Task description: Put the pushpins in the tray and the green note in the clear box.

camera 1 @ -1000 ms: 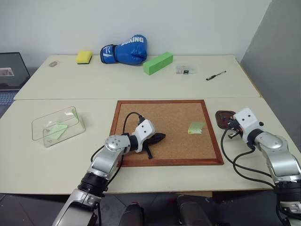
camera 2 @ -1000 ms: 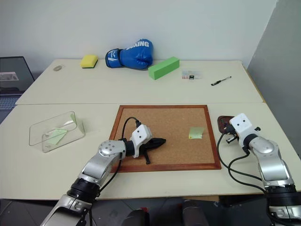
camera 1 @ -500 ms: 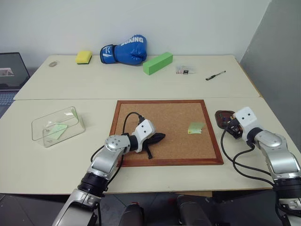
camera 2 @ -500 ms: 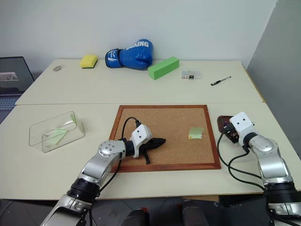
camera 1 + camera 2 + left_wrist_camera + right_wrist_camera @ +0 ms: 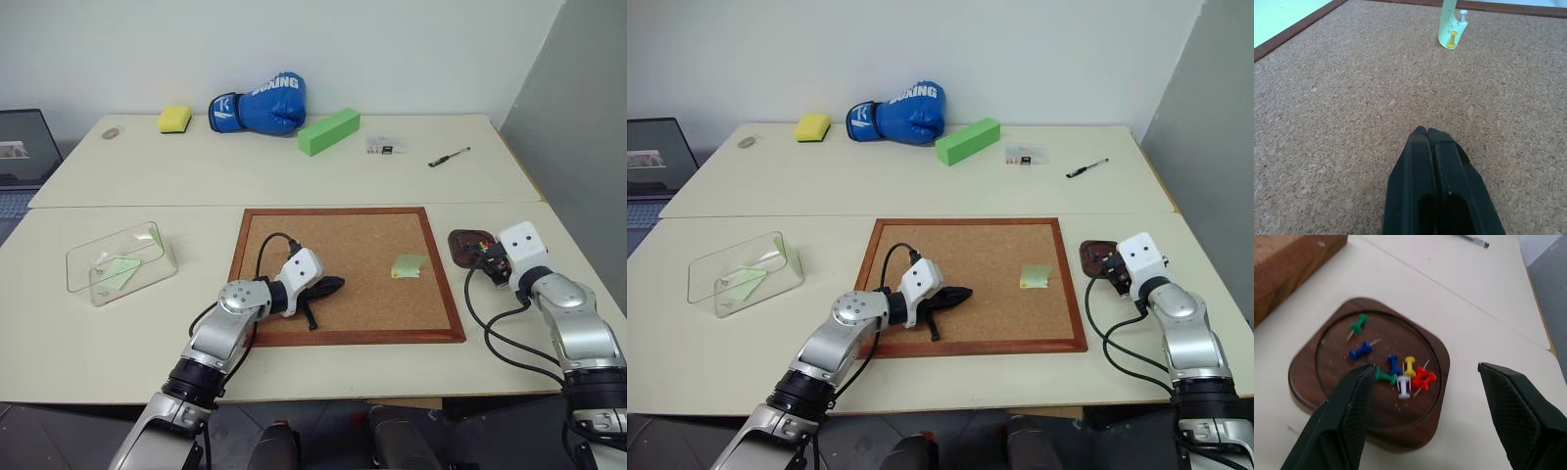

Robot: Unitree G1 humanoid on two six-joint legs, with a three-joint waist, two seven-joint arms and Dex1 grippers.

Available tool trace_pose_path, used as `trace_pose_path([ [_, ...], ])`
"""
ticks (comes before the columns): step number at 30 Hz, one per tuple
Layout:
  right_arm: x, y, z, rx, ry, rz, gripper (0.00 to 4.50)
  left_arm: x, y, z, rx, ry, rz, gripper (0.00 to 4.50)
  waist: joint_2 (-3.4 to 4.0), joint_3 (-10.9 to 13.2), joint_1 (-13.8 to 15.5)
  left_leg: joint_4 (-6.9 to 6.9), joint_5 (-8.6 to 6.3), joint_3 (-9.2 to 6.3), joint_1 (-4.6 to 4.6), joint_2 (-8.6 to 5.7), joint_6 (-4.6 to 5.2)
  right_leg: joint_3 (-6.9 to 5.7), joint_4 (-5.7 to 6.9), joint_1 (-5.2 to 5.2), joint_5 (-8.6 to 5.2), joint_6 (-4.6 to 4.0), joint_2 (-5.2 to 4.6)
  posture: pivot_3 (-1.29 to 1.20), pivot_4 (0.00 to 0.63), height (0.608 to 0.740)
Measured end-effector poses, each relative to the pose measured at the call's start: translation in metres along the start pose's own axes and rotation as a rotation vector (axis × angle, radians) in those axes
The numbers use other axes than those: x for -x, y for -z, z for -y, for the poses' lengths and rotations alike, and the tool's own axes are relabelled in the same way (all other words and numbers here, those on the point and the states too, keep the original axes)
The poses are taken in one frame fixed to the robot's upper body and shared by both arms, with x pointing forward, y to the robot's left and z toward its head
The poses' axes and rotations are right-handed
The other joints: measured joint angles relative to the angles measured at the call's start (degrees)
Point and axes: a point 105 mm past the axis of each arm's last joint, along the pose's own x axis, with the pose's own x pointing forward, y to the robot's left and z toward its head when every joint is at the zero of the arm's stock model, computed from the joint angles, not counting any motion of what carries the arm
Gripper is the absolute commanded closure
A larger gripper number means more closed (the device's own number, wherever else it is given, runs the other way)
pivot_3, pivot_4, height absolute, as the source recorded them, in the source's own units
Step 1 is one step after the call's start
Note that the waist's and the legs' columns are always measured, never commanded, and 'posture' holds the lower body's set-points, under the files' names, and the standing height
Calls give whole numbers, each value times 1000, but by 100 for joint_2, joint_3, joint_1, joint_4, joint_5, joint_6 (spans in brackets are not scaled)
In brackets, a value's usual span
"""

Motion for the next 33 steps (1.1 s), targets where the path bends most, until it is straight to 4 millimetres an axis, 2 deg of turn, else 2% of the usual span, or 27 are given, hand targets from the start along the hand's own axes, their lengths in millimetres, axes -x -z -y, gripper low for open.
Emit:
trace_pose_path([
  [4,11,-28,-21,-67,-114,128,965,-1,-1,1,0,2,3,4500,-1,0,1,-1,0,-3,-3,0,0,-2,-1,0,0,0,0,0,150,740],
  [6,20,-28,-36,-89,-189,131,965,-1,-1,1,1,3,4,4500,-2,0,3,-4,0,-4,-3,1,0,-4,-3,0,0,0,0,0,150,740],
  [10,33,-15,-62,-167,-299,62,965,0,0,1,2,-1,3,4500,-2,1,4,-4,0,-4,-2,1,0,-2,-3,0,-1,-1,0,0,150,740],
  [12,37,-13,-68,-196,-334,43,965,0,0,0,3,-3,2,4500,-2,1,4,-3,0,-4,-1,1,0,-1,-3,0,-1,-2,0,0,150,740],
  [19,57,-25,-110,-236,-561,33,965,0,0,0,2,-3,1,4500,-3,1,3,-4,-1,-4,-3,3,-1,-4,-15,-2,-3,-3,0,0,150,740],
  [26,44,-39,-109,-215,-557,78,965,0,-1,1,-1,3,3,4500,-4,1,3,-11,-1,-2,-14,7,-1,-6,-58,5,0,2,0,0,150,740],
  [33,33,-30,-104,-211,-539,52,965,0,-1,1,-3,5,5,4500,-3,1,6,-25,-1,-3,-12,6,-1,-7,-57,4,1,4,0,0,150,740],
])
